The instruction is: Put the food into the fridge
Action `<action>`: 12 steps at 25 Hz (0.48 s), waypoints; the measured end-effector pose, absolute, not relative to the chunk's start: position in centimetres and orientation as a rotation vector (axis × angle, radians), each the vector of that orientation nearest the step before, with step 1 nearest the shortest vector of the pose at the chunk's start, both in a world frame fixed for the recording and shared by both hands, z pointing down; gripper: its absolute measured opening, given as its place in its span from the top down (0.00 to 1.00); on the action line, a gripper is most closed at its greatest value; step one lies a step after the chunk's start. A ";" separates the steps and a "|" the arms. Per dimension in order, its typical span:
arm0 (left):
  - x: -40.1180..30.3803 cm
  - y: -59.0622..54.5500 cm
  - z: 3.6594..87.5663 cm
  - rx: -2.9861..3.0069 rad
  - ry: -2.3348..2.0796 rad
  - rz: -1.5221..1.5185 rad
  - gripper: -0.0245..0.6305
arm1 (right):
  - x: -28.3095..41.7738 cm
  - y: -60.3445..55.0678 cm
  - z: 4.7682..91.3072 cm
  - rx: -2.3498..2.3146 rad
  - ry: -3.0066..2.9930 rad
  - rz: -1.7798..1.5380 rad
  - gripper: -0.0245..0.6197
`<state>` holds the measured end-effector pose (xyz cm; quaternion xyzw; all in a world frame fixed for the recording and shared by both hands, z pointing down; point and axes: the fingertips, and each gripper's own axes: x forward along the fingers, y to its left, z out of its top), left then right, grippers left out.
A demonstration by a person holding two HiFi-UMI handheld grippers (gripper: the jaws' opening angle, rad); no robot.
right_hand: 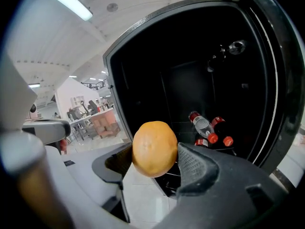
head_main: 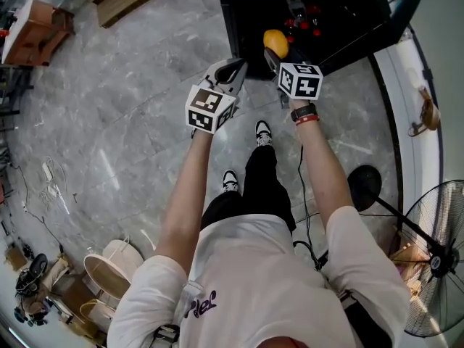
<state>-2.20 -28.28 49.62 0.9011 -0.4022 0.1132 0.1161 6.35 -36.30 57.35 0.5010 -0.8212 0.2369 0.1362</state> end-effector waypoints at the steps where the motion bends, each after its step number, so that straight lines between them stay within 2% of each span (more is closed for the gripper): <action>1: -2.1 -28.6 49.7 2.637 -1.180 0.328 0.93 | 6.4 -36.8 57.5 1.448 -2.377 0.681 0.48; 12: -1.6 -31.6 50.9 2.647 -1.189 0.309 0.93 | 6.2 -40.7 59.7 1.429 -2.366 0.657 0.48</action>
